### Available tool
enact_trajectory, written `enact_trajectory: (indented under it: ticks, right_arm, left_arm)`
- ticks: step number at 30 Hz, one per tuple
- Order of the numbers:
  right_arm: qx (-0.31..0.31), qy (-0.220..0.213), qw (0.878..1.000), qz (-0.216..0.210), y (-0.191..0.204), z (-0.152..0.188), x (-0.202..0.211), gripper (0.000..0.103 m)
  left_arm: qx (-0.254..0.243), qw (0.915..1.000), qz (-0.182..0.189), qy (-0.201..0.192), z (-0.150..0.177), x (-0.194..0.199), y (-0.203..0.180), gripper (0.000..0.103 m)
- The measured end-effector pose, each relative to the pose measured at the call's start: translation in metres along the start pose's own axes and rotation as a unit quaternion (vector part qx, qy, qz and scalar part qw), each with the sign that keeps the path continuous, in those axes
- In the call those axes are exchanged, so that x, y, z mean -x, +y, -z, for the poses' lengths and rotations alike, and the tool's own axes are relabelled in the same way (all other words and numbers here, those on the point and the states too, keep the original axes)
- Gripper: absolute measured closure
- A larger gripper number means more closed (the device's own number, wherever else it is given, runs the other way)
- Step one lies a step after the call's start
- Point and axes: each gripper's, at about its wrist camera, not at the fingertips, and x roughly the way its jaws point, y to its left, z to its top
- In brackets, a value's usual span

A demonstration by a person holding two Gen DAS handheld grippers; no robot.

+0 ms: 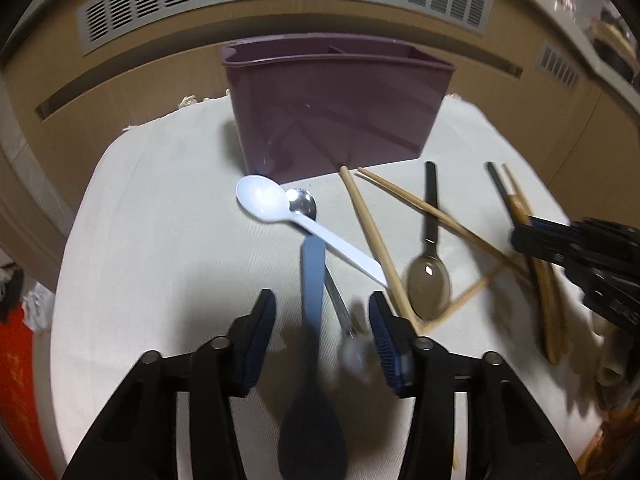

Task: Organize utensils
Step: 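Lift the wooden spoon with the right tool while the left tool grasps the white ball-handled spoon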

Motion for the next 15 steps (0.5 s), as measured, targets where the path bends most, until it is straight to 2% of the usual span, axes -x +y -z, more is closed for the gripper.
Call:
enact_trajectory:
  ticks: [2, 8, 10, 13, 15]
  right_arm:
    - [-0.003, -0.001, 1.000, -0.003, -0.002, 0.001, 0.000, 0.091]
    - [-0.001, -0.007, 1.000, -0.006, -0.004, 0.002, 0.003, 0.091]
    - [-0.001, -0.008, 1.000, -0.007, -0.003, 0.001, 0.005, 0.091]
    - [-0.001, -0.013, 1.000, -0.008, -0.001, 0.000, 0.013, 0.091]
    - [0.000, -0.018, 1.000, -0.011, 0.000, 0.000, 0.022, 0.091]
  left_arm:
    - [0.005, 0.9998, -0.010, 0.014, -0.005, -0.008, 0.005, 0.070]
    - [0.016, 0.9988, 0.015, 0.045, -0.016, -0.017, 0.010, 0.077]
    - [0.022, 0.9962, 0.040, 0.075, -0.020, -0.029, 0.010, 0.079]
    - [0.019, 0.9975, 0.025, 0.063, -0.023, -0.029, 0.009, 0.090]
    - [0.028, 0.9980, 0.035, 0.045, -0.021, -0.019, 0.009, 0.090]
